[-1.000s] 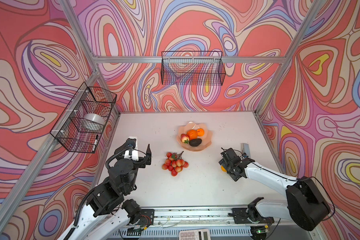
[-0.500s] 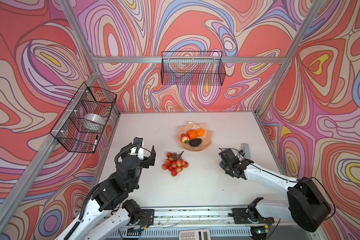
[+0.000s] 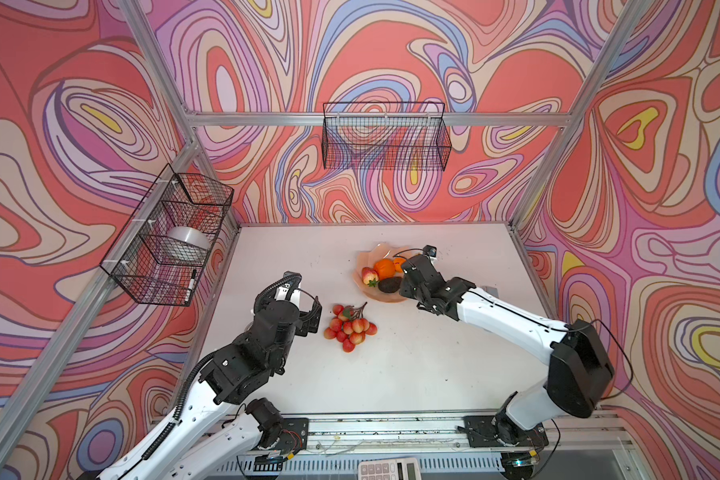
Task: Place and organize the fake fruits in the fruit bowl
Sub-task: 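Lay the yellow squash in the bowl with the right gripper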
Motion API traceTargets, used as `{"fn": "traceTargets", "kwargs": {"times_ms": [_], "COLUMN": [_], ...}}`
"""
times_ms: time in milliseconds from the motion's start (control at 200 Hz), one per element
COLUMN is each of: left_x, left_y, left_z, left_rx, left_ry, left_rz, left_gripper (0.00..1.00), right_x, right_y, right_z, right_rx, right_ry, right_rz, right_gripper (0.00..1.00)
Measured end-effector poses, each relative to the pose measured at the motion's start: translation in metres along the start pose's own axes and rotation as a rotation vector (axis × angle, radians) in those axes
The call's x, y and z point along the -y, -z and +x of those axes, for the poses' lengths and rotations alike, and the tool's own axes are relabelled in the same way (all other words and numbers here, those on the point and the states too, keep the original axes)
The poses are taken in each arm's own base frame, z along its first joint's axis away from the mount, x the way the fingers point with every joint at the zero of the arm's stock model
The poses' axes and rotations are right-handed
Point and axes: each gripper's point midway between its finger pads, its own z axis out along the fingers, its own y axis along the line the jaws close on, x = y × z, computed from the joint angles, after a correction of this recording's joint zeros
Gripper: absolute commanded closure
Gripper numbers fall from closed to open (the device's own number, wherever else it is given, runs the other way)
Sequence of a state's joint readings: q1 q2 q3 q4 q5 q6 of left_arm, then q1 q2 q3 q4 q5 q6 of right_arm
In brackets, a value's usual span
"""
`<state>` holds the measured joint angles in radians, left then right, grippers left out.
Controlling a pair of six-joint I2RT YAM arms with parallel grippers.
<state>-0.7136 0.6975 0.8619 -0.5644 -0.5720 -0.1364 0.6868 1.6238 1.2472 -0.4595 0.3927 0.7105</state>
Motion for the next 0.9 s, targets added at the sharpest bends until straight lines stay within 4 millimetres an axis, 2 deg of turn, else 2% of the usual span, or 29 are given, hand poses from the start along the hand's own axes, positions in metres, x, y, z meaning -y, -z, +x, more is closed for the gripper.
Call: {"fn": "traceTargets", "kwargs": {"times_ms": [90,185,310,436,561,731,821,901], "left_x": [0.004,0.009,0.023,0.04,0.058,0.084,0.094,0.102], "left_y": [0.0,-0.003,-0.008,-0.016,-0.027,-0.048,-0.06,-0.069], "left_z": [0.004,0.011,0.027,0.039,0.037,0.03,0.038,0.051], "left_rx": [-0.036,-0.08,-0.158,-0.235,-0.301,-0.371,-0.424,-0.475], "left_ry": [0.012,0.028,0.034,0.022,0.0,-0.012,-0.023,-0.038], "left_rz": [0.02,0.038,0.086,0.138,0.176,0.222,0.232,0.239], "left_gripper": [0.02,0.03,0.05,0.09,0.11,0.16,0.18,0.2], "right_x": [-0.017,-0.021,-0.006,0.015,0.029,0.022,0.019,0.018], "right_y": [-0.017,-0.038,-0.065,-0.085,-0.099,-0.114,-0.115,-0.115], "right_z": [-0.005,0.0,0.011,0.009,0.003,0.002,0.003,0.003], "right_rx": [-0.013,-0.051,-0.116,-0.154,-0.174,-0.191,-0.2,-0.205], "right_ry": [0.052,0.084,0.087,0.055,0.04,0.051,0.051,0.047], "right_rz": [-0.013,-0.01,0.015,0.027,0.036,0.011,0.0,-0.007], "right_gripper": [0.61,0.61,0.61,0.61,0.6,0.56,0.52,0.45]}}
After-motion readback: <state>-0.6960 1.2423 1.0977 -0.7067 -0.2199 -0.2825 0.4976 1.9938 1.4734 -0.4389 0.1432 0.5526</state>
